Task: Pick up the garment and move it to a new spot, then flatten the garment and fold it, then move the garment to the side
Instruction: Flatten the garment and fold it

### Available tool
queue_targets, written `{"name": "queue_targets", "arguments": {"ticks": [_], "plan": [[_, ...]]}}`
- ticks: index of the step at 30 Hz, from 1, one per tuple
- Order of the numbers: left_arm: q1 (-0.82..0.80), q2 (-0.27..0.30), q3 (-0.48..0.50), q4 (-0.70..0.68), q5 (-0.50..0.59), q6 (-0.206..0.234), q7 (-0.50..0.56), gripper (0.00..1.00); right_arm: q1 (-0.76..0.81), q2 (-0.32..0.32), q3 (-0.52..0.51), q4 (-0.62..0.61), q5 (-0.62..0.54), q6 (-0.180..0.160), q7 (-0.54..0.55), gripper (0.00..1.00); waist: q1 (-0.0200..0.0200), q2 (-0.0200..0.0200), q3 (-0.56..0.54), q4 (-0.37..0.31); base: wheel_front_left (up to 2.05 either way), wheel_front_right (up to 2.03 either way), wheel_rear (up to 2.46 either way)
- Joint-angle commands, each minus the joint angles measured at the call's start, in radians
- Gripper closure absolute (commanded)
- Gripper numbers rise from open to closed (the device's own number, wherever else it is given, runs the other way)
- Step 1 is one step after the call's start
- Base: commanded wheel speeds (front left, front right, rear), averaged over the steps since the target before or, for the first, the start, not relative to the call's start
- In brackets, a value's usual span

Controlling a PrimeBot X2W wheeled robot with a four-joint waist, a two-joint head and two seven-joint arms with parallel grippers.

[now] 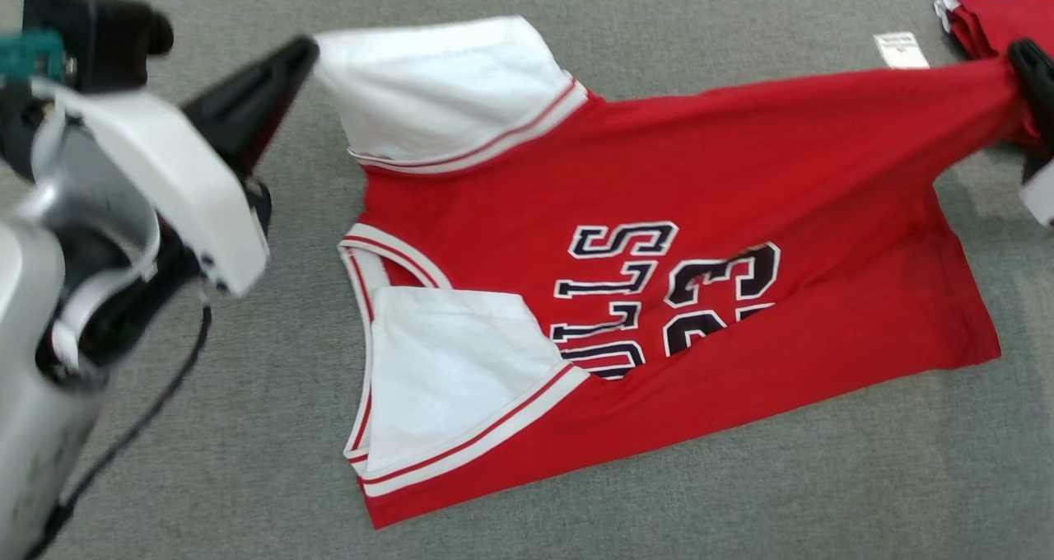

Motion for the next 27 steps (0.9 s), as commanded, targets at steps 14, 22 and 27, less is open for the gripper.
{"name": "queue_targets", "arguments": {"ticks": [14, 22, 27], "plan": [[0.575, 0.111, 0.106, -0.483, -0.15, 0.183, -0.092, 1.0, 0.338, -0.125, -0.074, -0.15, 0.028, -0.001, -0.131, 1.0, 0.0, 0.0, -0.096, 0.071, 0.0, 0.0, 0.0], [0.775, 0.066, 0.022, -0.467, -0.139, 0.193, -0.162, 1.0, 0.458, -0.075, -0.115, -0.094, -0.025, -0.001, -0.176, 1.0, 0.0, 0.0, -0.101, 0.081, 0.0, 0.0, 0.0], [0.818, 0.005, -0.038, -0.359, -0.11, 0.181, -0.213, 1.0, 0.489, -0.025, -0.135, -0.049, -0.041, -0.001, -0.183, 1.0, 0.0, 0.0, -0.094, 0.08, 0.0, 0.0, 0.0]]}}
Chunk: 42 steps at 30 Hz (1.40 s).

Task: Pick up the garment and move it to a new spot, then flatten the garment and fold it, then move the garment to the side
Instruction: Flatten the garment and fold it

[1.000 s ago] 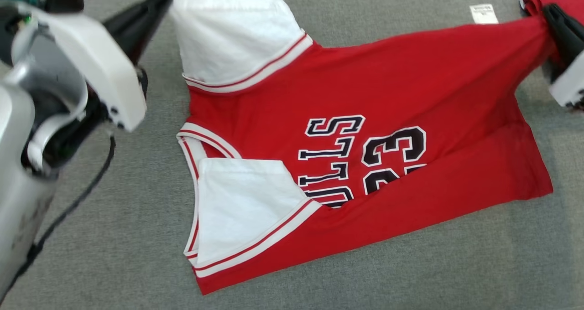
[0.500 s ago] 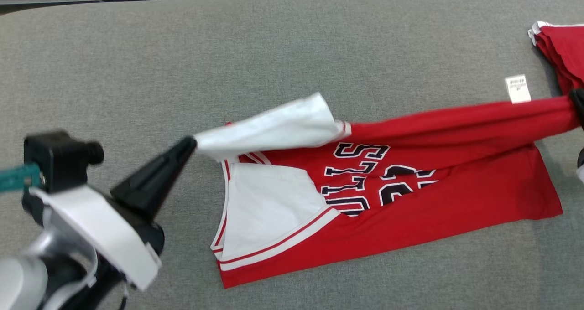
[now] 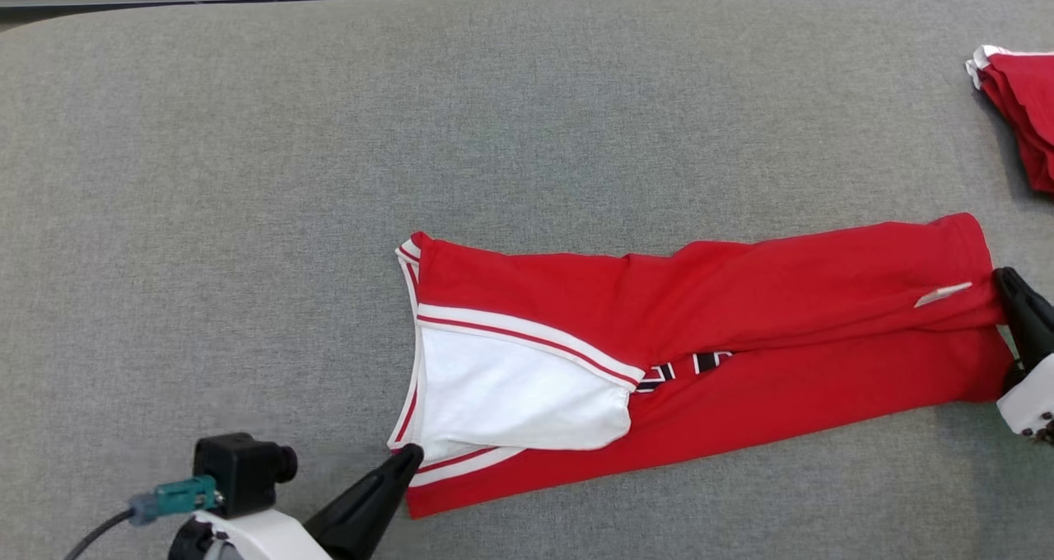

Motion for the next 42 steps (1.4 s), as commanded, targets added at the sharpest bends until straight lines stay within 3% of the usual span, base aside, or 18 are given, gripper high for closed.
{"name": "queue_targets", "arguments": {"ticks": [1, 2, 3, 4, 5, 6, 10, 13, 17, 19, 23, 28, 34, 35, 36, 37, 42], "plan": [[0.005, -0.015, -0.005, 0.027, 0.012, -0.008, -0.021, 1.0, 0.015, 0.006, -0.005, 0.014, -0.011, -0.001, -0.009, 1.0, 0.0, -0.0001, 0.002, -0.001, 0.0, 0.0, 0.0], [0.007, -0.031, -0.014, 0.051, 0.019, -0.011, -0.036, 1.0, 0.013, 0.015, -0.017, 0.032, -0.012, -0.001, -0.012, 0.58, 0.0, -0.0001, 0.002, -0.002, 0.0, 0.0, 0.0], [0.002, -0.046, -0.018, 0.076, 0.035, -0.01, -0.058, 1.0, 0.01, 0.024, -0.035, 0.042, -0.014, -0.001, -0.019, 0.0, 0.0, -0.0001, 0.002, -0.002, 0.0, 0.0, 0.0], [-0.004, -0.06, -0.026, 0.1, 0.05, -0.01, -0.077, 0.74, 0.015, 0.036, -0.054, 0.049, -0.008, -0.001, -0.023, 0.0, 0.0, -0.0001, 0.0, 0.0, 0.0, 0.0, 0.0], [-0.01, -0.076, -0.033, 0.122, 0.07, -0.009, -0.099, 0.32, 0.033, 0.046, -0.074, 0.045, 0.007, -0.001, -0.029, 0.0, 0.0, -0.0001, -0.003, 0.003, 0.0, 0.0, 0.0], [-0.015, -0.093, -0.033, 0.139, 0.087, -0.004, -0.131, 0.0, 0.055, 0.051, -0.096, 0.036, 0.019, -0.001, -0.03, 0.0, 0.0, -0.0001, -0.007, 0.006, 0.0, 0.0, 0.0], [-0.012, -0.156, -0.016, 0.174, 0.173, 0.022, -0.296, 0.0, 0.155, 0.029, -0.209, -0.024, 0.018, -0.001, -0.036, 0.0, 0.0, -0.0001, -0.024, 0.019, 0.0, 0.0, 0.0], [-0.011, -0.204, 0.001, 0.205, 0.282, 0.091, -0.436, 0.0, 0.246, 0.043, -0.328, -0.077, -0.011, -0.001, -0.035, 0.0, 0.0, -0.0001, -0.033, 0.034, 0.0, 0.0, 0.0], [-0.027, -0.278, 0.034, 0.262, 0.442, 0.18, -0.494, 0.0, 0.301, 0.089, -0.429, -0.118, -0.07, -0.001, -0.035, 0.0, 0.0, -0.0001, -0.047, 0.06, 0.0, 0.0, 0.0], [-0.037, -0.341, 0.075, 0.256, 0.518, 0.197, -0.496, 0.0, 0.317, 0.103, -0.437, -0.103, -0.092, -0.001, -0.036, 0.0, 0.0, -0.0001, -0.054, 0.078, 0.0, 0.0, 0.0], [-0.01, -0.415, 0.12, 0.276, 0.659, 0.178, -0.495, 0.0, 0.275, 0.128, -0.426, 0.005, -0.167, -0.001, 0.0, 0.0, 0.0, -0.0001, -0.064, 0.109, 0.0, 0.0, 0.0], [0.014, -0.463, 0.142, 0.302, 0.728, 0.136, -0.495, 0.0, 0.268, 0.173, -0.413, 0.119, -0.207, -0.001, 0.06, 0.0, 0.0, -0.0001, -0.082, 0.144, 0.0, 0.0, 0.0], [0.05, -0.501, 0.195, 0.308, 0.773, 0.095, -0.495, 0.0, 0.303, 0.25, -0.373, 0.116, -0.177, 0.003, 0.119, 0.0, 0.0, -0.0001, -0.102, 0.158, 0.0, 0.0, 0.0], [0.054, -0.505, 0.202, 0.307, 0.779, 0.087, -0.495, 0.0, 0.307, 0.254, -0.368, 0.11, -0.175, 0.003, 0.12, 0.59, 0.0, -0.0001, -0.105, 0.155, 0.0, 0.0, 0.0], [0.054, -0.508, 0.21, 0.304, 0.785, 0.081, -0.495, 0.0, 0.307, 0.255, -0.366, 0.104, -0.175, 0.003, 0.112, 0.96, 0.0, -0.0001, -0.108, 0.152, 0.0, 0.0, 0.0], [0.055, -0.511, 0.217, 0.303, 0.79, 0.076, -0.495, 0.0, 0.307, 0.249, -0.365, 0.104, -0.176, 0.003, 0.104, 1.0, 0.0, -0.0001, -0.112, 0.147, 0.0, 0.0, 0.0], [0.068, -0.518, 0.242, 0.303, 0.812, 0.05, -0.495, 0.0, 0.273, 0.181, -0.404, 0.137, -0.201, -0.002, 0.04, 1.0, 0.0, -0.0001, -0.126, 0.111, 0.0, 0.0, 0.0]]}}
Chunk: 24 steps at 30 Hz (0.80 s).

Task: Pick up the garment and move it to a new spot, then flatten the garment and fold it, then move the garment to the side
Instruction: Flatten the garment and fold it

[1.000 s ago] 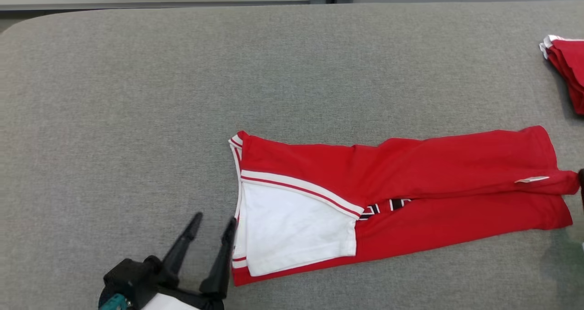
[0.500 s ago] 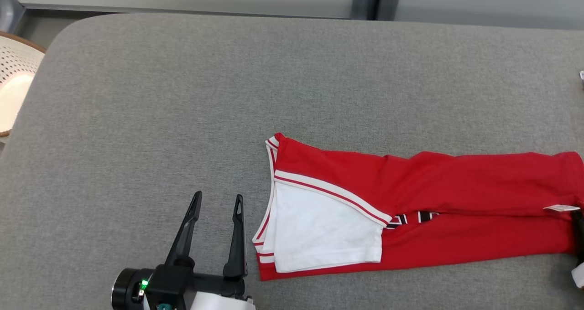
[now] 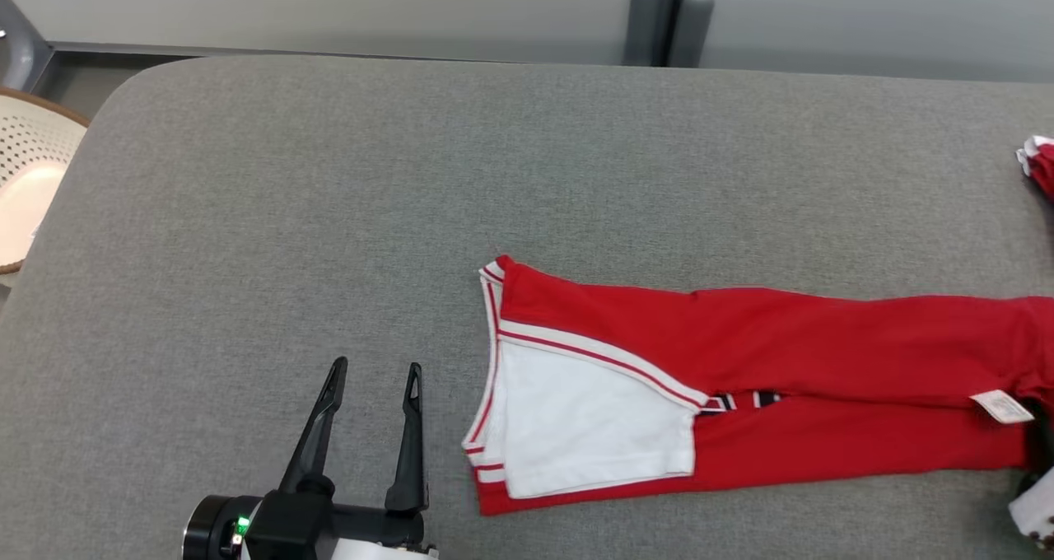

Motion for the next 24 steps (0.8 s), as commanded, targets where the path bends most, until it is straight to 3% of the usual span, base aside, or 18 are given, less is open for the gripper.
{"name": "queue_targets", "arguments": {"ticks": [1, 8, 13, 17, 24], "plan": [[0.01, 0.002, 0.01, -0.001, 0.012, -0.011, -0.001, 0.0, 0.0, -0.035, -0.016, 0.025, -0.013, -0.003, -0.017, 1.0, 0.0, -0.0001, -0.006, -0.022, 0.0, 0.0, 0.0], [0.015, -0.003, 0.035, 0.006, 0.029, -0.038, -0.001, 0.0, -0.029, -0.132, -0.041, 0.02, -0.082, -0.003, -0.06, 1.0, 0.0, -0.0001, -0.012, -0.071, 0.0, 0.0, 0.0], [0.017, -0.005, 0.049, 0.011, 0.035, -0.049, -0.001, 0.0, -0.041, -0.151, -0.059, -0.085, -0.159, -0.003, -0.075, 1.0, 0.0, -0.0001, -0.018, -0.098, 0.0, 0.0, 0.0], [0.025, -0.007, 0.049, 0.023, 0.041, -0.064, -0.001, 0.0, -0.025, -0.108, -0.095, -0.233, -0.241, -0.003, -0.076, 1.0, 0.0, -0.0001, -0.029, -0.11, 0.0, 0.0, 0.0], [0.019, -0.007, 0.047, 0.033, 0.052, -0.076, -0.001, 0.0, 0.078, 0.0, -0.166, -0.586, -0.399, -0.003, 0.06, 1.0, 0.0, -0.0001, -0.045, -0.085, 0.0, 0.0, 0.0]]}}
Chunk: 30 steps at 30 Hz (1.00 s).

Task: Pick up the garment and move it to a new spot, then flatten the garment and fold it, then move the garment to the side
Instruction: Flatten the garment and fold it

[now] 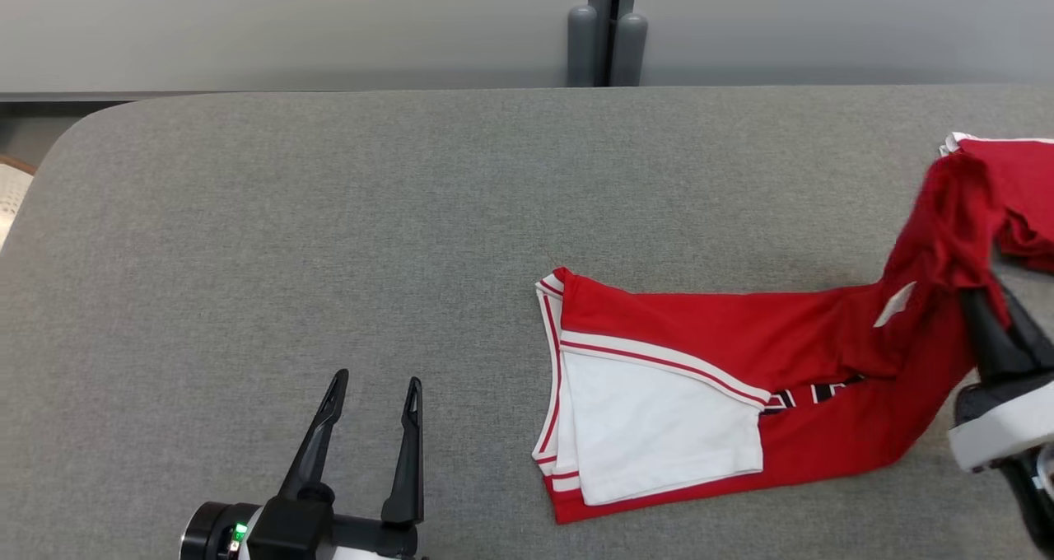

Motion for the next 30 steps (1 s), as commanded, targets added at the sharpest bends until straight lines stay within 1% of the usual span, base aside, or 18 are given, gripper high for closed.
{"name": "queue_targets", "arguments": {"ticks": [1, 2, 6, 9, 12, 14, 22, 23, 25, 26, 27, 30], "plan": [[0.003, 0.003, 0.005, 0.006, 0.005, -0.006, -0.001, 0.0, 0.057, 0.06, -0.01, -0.137, -0.051, -0.002, 0.077, 1.0, 0.0, -0.0001, -0.01, 0.028, 0.0, 0.0, 0.0], [0.003, 0.003, 0.005, 0.006, 0.005, -0.006, -0.001, 0.0, 0.057, 0.06, -0.01, -0.137, -0.051, -0.002, 0.077, 1.0, 0.0, -0.0001, -0.01, 0.028, 0.0, 0.0, 0.0], [0.007, 0.003, 0.001, 0.009, 0.002, -0.008, -0.001, 0.0, 0.108, 0.154, 0.019, -0.284, -0.087, -0.002, 0.185, 1.0, 0.0, -0.0001, -0.017, 0.063, 0.0, 0.0, 0.0], [0.005, 0.002, -0.007, 0.009, -0.007, -0.006, -0.001, 0.0, 0.123, 0.222, 0.044, -0.331, -0.08, -0.002, 0.24, 1.0, 0.0, -0.0001, -0.02, 0.09, 0.0, 0.0, 0.0], [0.002, 0.002, -0.02, 0.011, -0.018, 0.0, -0.001, 0.0, 0.128, 0.281, 0.073, -0.33, -0.074, -0.001, 0.288, 1.0, 0.0, -0.0001, -0.022, 0.12, 0.0, 0.0, 0.0], [0.0, 0.002, -0.026, 0.013, -0.023, 0.003, -0.001, 0.0, 0.124, 0.3, 0.082, -0.318, -0.083, -0.001, 0.308, 1.0, 0.0, -0.0001, -0.02, 0.138, 0.0, 0.0, 0.0], [-0.013, 0.002, -0.036, 0.017, -0.041, 0.015, -0.001, 0.0, 0.104, 0.344, 0.13, -0.233, -0.083, -0.001, 0.343, 1.0, 0.0, -0.0001, -0.003, 0.187, 0.0, 0.0, 0.0], [-0.016, 0.002, -0.038, 0.017, -0.042, 0.017, -0.001, 0.0, 0.102, 0.345, 0.141, -0.222, -0.077, -0.001, 0.347, 0.98, 0.0, -0.0001, 0.001, 0.19, 0.0, 0.0, 0.0], [-0.022, 0.002, -0.043, 0.019, -0.045, 0.019, -0.001, 0.0, 0.101, 0.354, 0.159, -0.205, -0.06, -0.001, 0.348, 0.7, 0.0, -0.0001, 0.007, 0.193, 0.0, 0.0, 0.0], [-0.023, 0.002, -0.045, 0.019, -0.046, 0.021, -0.001, 0.0, 0.1, 0.358, 0.168, -0.198, -0.05, -0.001, 0.348, 0.17, 0.0, -0.0001, 0.009, 0.194, 0.0, 0.0, 0.0], [-0.024, 0.002, -0.048, 0.02, -0.047, 0.024, -0.001, 0.0, 0.099, 0.367, 0.171, -0.195, -0.037, -0.001, 0.339, 0.0, 0.0, -0.0001, 0.011, 0.194, 0.0, 0.0, 0.0], [-0.026, 0.002, -0.05, 0.023, -0.053, 0.03, -0.001, 0.0, 0.093, 0.384, 0.19, -0.21, 0.023, -0.001, 0.321, 0.0, 0.0, -0.0001, 0.015, 0.187, 0.0, 0.0, 0.0]]}}
